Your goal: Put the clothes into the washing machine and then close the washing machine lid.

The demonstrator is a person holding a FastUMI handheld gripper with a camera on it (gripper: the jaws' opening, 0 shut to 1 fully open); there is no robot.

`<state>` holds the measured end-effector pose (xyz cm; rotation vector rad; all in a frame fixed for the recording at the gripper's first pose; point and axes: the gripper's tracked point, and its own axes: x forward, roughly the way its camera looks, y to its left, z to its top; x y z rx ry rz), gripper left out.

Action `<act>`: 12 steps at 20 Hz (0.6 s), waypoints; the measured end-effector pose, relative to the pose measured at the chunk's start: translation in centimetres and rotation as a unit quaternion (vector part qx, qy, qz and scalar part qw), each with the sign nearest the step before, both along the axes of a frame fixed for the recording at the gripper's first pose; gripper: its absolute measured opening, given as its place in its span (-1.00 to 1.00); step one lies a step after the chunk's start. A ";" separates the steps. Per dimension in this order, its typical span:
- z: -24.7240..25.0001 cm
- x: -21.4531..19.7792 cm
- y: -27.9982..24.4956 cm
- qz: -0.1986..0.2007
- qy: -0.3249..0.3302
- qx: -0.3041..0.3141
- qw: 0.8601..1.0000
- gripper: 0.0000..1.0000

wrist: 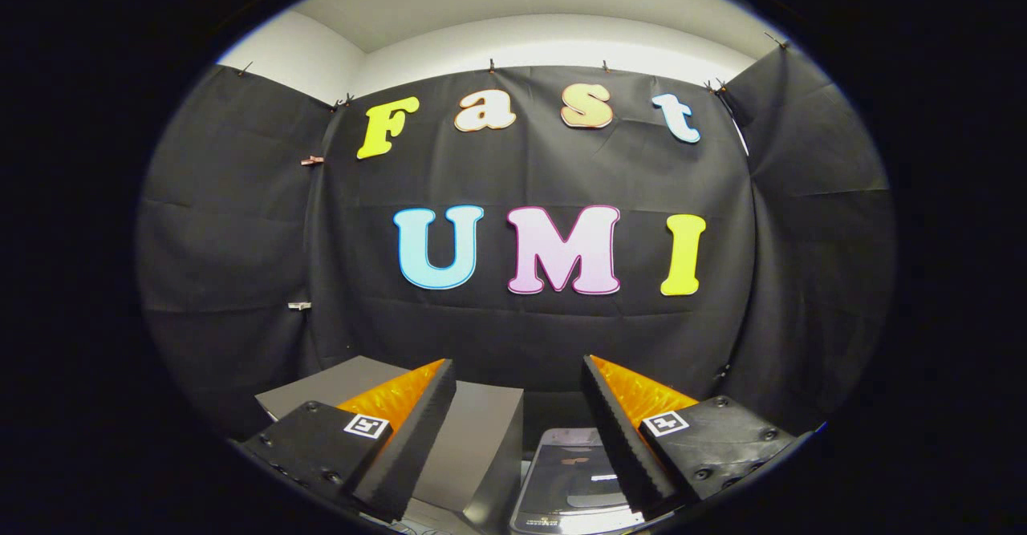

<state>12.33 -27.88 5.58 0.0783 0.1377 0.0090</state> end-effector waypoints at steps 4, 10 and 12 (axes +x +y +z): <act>0.3 0.4 -0.6 -0.011 0.002 -0.006 1.000 0.98; 0.2 0.4 -0.8 -0.017 0.009 -0.004 1.000 0.98; 0.4 0.4 -0.7 -0.019 0.009 -0.006 1.000 0.98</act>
